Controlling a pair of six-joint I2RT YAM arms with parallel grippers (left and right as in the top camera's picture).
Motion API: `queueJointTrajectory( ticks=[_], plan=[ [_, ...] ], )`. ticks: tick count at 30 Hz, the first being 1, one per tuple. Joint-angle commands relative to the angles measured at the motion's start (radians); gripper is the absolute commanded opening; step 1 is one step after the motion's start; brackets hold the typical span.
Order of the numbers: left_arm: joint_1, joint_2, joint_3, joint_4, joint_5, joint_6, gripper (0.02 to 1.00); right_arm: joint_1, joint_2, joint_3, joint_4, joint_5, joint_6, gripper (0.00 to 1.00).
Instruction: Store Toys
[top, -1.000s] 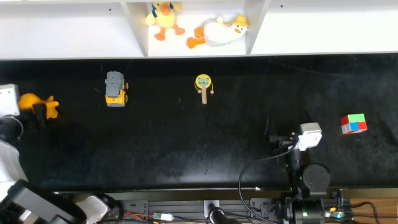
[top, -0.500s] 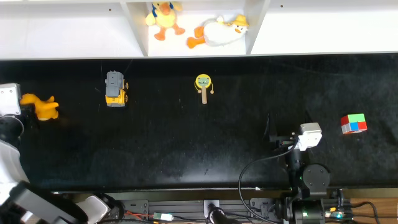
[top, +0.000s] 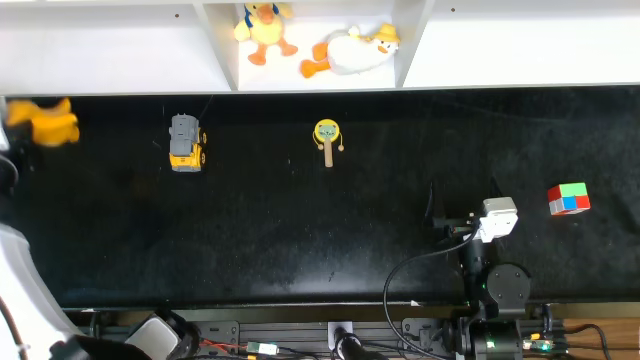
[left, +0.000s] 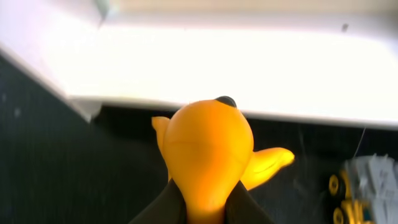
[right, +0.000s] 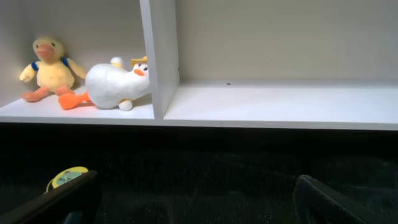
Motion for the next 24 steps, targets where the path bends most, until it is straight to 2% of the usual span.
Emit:
queueJointTrajectory(
  ticks=[1,7,16,24],
  plan=[
    [-0.040,0.123,0.141,0.005,0.014,-0.072,0.058,-0.007,-0.011,-0.014,0.004,-0.006,0.004,0.993],
    [-0.083,0.254,0.227,0.039,0.014,-0.105,0.040,-0.007,-0.011,-0.014,0.004,-0.006,0.004,0.993],
    [-0.134,0.259,0.227,0.074,-0.010,-0.176,0.056,-0.007,-0.011,-0.014,0.004,-0.006,0.004,0.996],
    [-0.195,0.259,0.227,0.105,-0.168,-0.221,0.077,-0.007,-0.011,-0.014,0.004,-0.005,0.004,0.996]
  ],
)
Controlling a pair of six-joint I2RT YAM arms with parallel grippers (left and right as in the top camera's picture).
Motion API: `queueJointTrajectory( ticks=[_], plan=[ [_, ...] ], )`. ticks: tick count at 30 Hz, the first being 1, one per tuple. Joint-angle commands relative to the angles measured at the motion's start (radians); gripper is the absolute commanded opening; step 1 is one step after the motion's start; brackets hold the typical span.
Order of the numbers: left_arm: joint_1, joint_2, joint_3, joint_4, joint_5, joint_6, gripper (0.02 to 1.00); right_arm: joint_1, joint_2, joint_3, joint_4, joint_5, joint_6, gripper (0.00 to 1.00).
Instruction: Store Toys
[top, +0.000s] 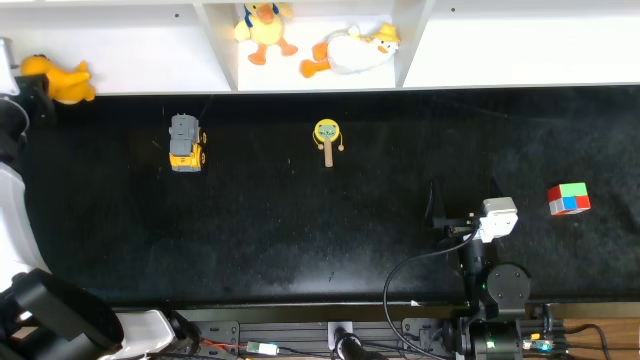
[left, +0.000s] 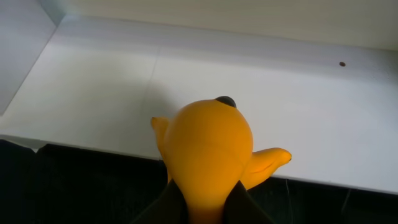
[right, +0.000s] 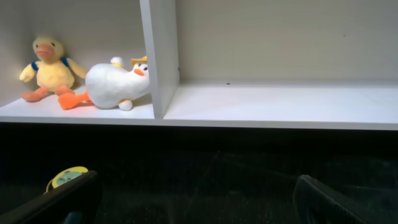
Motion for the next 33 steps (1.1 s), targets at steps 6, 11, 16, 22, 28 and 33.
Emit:
queueJointTrajectory(
  ticks=[6,11,16,22,28,33],
  plan=[
    [-0.074,0.000,0.031,0.083,-0.181,-0.079,0.095,-0.007,-0.011,-0.014,0.005,-0.005,0.004,0.996],
    [-0.074,0.015,0.031,0.097,-0.192,-0.079,0.097,-0.007,-0.011,-0.014,0.005,-0.006,0.004,0.996],
    [-0.075,0.047,0.035,0.132,-0.198,-0.095,0.104,-0.007,-0.011,-0.014,0.005,-0.006,0.004,0.996],
    [-0.075,0.083,0.047,0.134,-0.198,-0.098,0.104,-0.007,-0.011,-0.014,0.005,-0.005,0.004,0.996],
    [-0.075,0.098,0.047,0.153,-0.197,-0.098,0.106,-0.007,-0.011,-0.014,0.005,-0.006,0.004,0.996],
    [-0.075,0.122,0.047,0.153,-0.186,-0.105,0.115,-0.007,-0.011,-0.014,0.005,-0.006,0.004,0.996]
  ],
)
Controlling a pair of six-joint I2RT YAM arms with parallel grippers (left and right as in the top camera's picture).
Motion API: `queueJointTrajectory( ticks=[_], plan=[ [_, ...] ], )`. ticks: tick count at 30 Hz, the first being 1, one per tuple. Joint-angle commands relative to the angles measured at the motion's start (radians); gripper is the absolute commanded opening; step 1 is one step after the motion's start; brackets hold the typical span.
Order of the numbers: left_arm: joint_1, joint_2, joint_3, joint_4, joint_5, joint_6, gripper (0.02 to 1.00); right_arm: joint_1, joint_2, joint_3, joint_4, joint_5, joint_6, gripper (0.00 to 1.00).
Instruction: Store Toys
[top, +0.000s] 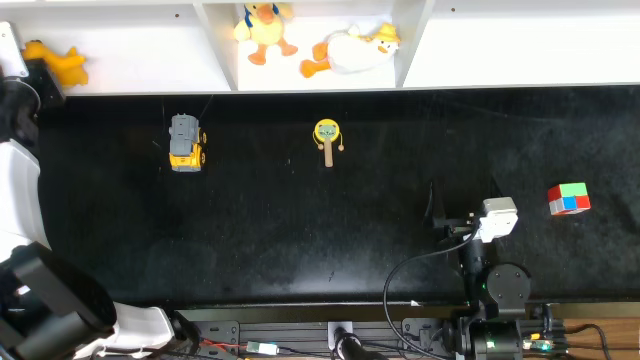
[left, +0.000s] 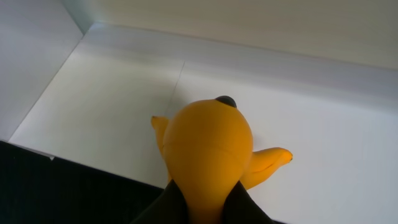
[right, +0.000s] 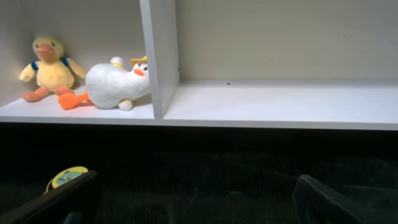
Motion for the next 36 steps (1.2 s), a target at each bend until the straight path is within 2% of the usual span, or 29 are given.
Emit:
queueJointTrajectory(
  ticks=[1,9,17,19,21,26,29,31,36],
  plan=[
    [0.001,0.036,0.033,0.005,0.003,-0.016,0.115,-0.007,-0.011,-0.014,0.005,-0.005,0.004,0.996],
    [-0.010,0.057,0.033,0.020,0.003,-0.033,0.154,-0.007,-0.011,-0.014,0.005,-0.006,0.004,0.996],
    [-0.038,0.067,0.033,0.044,0.003,-0.034,0.150,-0.007,-0.011,-0.014,0.005,-0.006,0.004,0.996],
    [-0.040,0.069,0.033,0.044,0.003,-0.034,0.180,-0.007,-0.011,-0.014,0.005,-0.005,0.004,0.993],
    [-0.043,0.070,0.033,0.050,0.003,-0.034,0.288,-0.007,-0.011,-0.014,0.005,-0.006,0.004,0.993],
    [-0.044,0.070,0.033,0.054,0.003,-0.034,0.711,-0.007,-0.011,-0.014,0.005,-0.006,0.004,0.996],
    [-0.044,0.070,0.033,0.053,0.003,-0.034,0.855,-0.007,-0.011,-0.014,0.005,-0.005,0.004,0.998],
    [-0.044,0.070,0.033,0.054,0.002,-0.033,0.998,-0.007,-0.011,-0.014,0.005,-0.006,0.004,0.996],
    [-0.044,0.070,0.033,0.058,-0.010,-0.033,0.998,-0.007,-0.011,-0.014,0.005,-0.005,0.004,0.996]
  ],
)
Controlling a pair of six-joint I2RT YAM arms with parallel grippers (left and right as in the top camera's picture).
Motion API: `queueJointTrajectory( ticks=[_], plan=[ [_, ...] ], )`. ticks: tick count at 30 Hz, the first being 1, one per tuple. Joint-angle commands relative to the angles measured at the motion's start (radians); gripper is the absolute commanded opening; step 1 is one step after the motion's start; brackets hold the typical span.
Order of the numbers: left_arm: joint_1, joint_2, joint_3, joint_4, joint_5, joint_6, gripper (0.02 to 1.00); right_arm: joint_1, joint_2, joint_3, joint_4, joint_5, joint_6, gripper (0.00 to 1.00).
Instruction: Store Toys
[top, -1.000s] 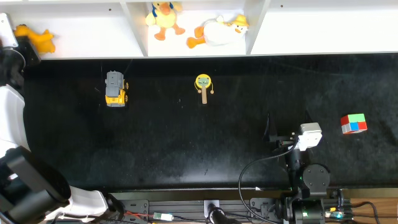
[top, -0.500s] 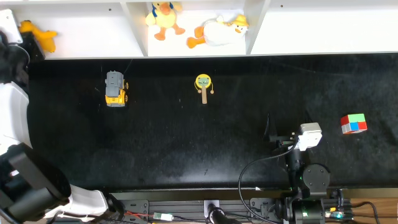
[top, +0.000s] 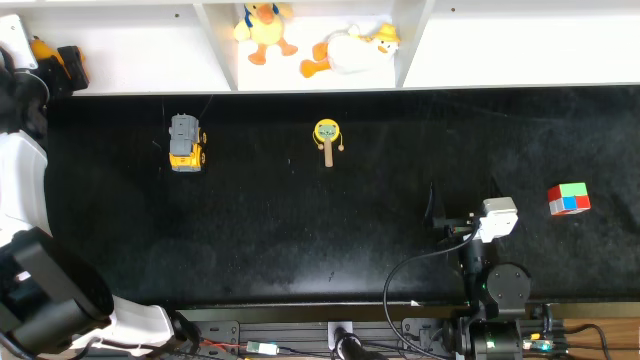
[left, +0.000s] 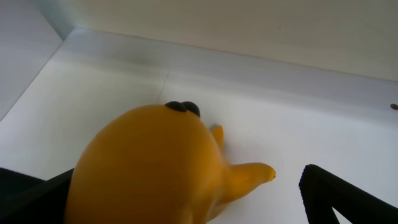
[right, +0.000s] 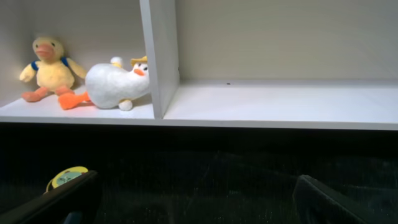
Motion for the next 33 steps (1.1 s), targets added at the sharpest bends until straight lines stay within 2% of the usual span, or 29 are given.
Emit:
queueJointTrajectory(
  ticks=[1,20,33],
  plan=[
    [-0.009,0.019,0.019,0.003,-0.016,-0.002,0.998,-0.007,-0.011,-0.014,0.005,-0.005,0.004,0.993],
    [-0.009,-0.017,0.019,0.021,-0.045,0.014,0.998,-0.007,-0.011,-0.014,0.005,-0.006,0.004,0.996],
    [-0.009,-0.119,0.011,-0.096,-0.045,0.056,0.998,-0.007,-0.011,-0.014,0.005,-0.006,0.004,0.996]
  ],
)
